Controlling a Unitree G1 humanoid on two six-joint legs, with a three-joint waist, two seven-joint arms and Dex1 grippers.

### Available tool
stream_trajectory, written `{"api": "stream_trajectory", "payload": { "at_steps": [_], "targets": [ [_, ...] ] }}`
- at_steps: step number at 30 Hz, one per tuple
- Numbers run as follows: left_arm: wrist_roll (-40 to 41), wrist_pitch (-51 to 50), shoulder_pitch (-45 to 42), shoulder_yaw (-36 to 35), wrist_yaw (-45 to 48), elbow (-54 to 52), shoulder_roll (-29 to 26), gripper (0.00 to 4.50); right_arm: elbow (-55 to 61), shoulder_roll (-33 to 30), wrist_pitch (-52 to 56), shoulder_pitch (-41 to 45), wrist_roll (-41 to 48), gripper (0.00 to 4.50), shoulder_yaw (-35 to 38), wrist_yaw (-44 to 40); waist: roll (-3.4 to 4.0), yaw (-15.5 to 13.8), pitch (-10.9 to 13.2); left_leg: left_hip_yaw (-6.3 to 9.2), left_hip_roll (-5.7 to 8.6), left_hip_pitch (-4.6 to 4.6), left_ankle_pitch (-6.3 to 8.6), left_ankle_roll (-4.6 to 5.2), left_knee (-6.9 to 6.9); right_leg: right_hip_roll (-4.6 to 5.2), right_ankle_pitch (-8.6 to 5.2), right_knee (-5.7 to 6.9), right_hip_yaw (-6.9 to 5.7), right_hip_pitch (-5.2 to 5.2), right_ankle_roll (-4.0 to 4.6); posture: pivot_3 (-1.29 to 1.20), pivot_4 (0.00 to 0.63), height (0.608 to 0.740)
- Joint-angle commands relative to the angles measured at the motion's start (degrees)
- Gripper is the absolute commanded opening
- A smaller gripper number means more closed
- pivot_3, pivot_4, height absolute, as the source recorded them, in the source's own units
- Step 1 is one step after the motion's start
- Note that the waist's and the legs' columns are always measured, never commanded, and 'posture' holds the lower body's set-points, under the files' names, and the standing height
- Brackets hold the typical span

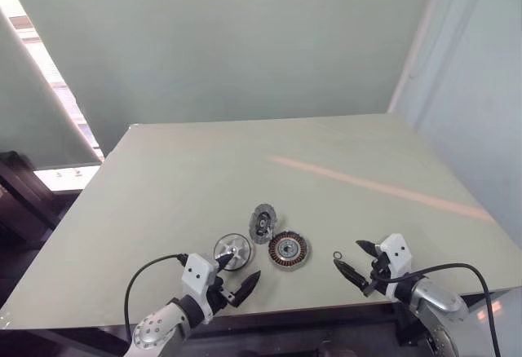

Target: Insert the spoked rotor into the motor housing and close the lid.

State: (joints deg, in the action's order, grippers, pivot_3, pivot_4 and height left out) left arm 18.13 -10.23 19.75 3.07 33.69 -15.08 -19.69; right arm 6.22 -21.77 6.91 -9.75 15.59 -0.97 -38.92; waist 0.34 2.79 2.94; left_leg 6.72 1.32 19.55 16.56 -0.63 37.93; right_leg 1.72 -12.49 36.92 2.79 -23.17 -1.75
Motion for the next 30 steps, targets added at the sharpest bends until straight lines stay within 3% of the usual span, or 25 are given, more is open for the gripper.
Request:
{"api": "stream_trajectory", "payload": {
  "at_steps": [1, 17, 30],
  "targets": [
    [0.6, 0.3, -0.1, -0.6, -0.1, -2.8, -0.1, 4.45, 1.0, -0.2, -1.5, 0.8, 0.2, 4.5, 0.5, -0.3, 0.0, 0.0, 0.0, 0.0, 0.0, 0.0, 0.0, 0.0, 0.0, 0.0, 0.0, 0.0, 0.0, 0.0, 0.0, 0.0, 0.0, 0.74],
    [3.3, -0.1, -0.5, -0.3, 1.5, -3.1, 0.8, 4.45, 3.2, 1.2, 0.3, 0.5, 2.3, 4.5, 1.9, 2.1, 0.0, 0.0, 0.0, 0.0, 0.0, 0.0, 0.0, 0.0, 0.01, 0.0, 0.0, 0.0, 0.0, 0.01, 0.0, 0.0, 0.0, 0.74],
    [5.6, -2.2, 1.2, -1.2, 4.1, -5.0, -1.7, 4.45, 6.2, 1.5, 6.3, 1.2, 1.1, 4.5, -0.7, 5.9, -0.01, 0.0, 0.0, -0.01, 0.0, 0.0, 0.0, 0.0, 0.0, 0.0, 0.0, 0.0, 0.01, -0.01, 0.0, 0.0, 0.0, 0.74]
  ]
}}
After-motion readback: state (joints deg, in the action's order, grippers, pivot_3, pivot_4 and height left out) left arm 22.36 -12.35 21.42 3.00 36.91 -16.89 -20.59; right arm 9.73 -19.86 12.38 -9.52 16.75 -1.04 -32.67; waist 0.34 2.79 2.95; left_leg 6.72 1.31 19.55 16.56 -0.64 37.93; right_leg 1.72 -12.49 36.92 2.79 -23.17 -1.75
